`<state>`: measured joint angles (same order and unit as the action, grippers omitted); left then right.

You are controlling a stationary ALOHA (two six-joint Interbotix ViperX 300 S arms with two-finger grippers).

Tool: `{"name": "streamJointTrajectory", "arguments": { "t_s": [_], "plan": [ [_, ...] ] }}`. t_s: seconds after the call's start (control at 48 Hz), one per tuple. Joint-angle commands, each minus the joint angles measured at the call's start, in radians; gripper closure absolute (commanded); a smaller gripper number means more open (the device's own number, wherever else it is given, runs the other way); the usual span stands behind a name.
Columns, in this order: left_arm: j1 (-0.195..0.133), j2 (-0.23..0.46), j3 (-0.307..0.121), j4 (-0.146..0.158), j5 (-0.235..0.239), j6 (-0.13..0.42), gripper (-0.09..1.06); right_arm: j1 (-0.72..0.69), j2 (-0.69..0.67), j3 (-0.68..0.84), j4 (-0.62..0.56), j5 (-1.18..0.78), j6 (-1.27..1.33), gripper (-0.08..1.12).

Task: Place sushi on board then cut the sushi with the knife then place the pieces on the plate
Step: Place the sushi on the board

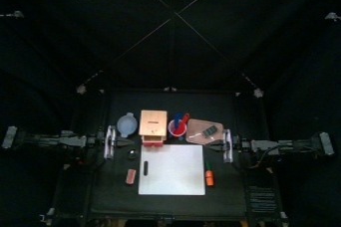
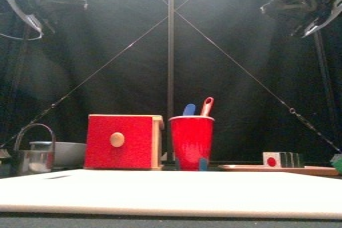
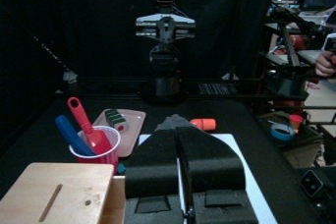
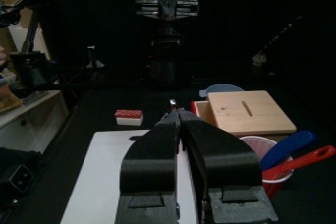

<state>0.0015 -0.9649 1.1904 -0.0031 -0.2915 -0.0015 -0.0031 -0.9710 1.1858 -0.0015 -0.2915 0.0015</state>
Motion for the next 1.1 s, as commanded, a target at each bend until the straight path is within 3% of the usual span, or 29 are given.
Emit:
{"name": "streamJointTrajectory", "arguments": {
  "t_s": [0.021, 0.292, 0.521, 0.625, 0.729, 0.938, 1.104],
  "plan": [
    [-0.002, 0.023, -0.026, 0.000, -0.012, 0.002, 0.96, -0.029, 0.043, -0.023, 0.020, 0.031, 0.008, 1.00],
    [0.031, 0.023, -0.023, 0.000, -0.018, 0.002, 0.95, -0.288, 0.216, -0.141, 0.035, 0.476, -0.003, 0.82],
    [0.060, 0.025, -0.014, 0.000, -0.018, 0.000, 0.95, -0.423, 0.287, -0.222, -0.115, 0.805, -0.018, 0.43],
    [0.061, 0.025, -0.014, -0.006, -0.029, 0.000, 0.95, -0.422, 0.322, -0.229, -0.169, 0.854, -0.008, 0.20],
    [0.063, 0.025, -0.009, -0.009, -0.060, 0.000, 0.95, -0.410, 0.359, -0.225, -0.176, 0.854, -0.015, 0.04],
    [0.078, 0.025, 0.011, -0.018, -0.110, 0.000, 0.95, -0.377, 0.453, -0.221, -0.227, 0.848, -0.040, 0.02],
    [0.087, 0.025, 0.017, -0.028, -0.114, 0.000, 0.95, -0.364, 0.534, -0.233, -0.287, 0.850, -0.089, 0.02]
  ]
}}
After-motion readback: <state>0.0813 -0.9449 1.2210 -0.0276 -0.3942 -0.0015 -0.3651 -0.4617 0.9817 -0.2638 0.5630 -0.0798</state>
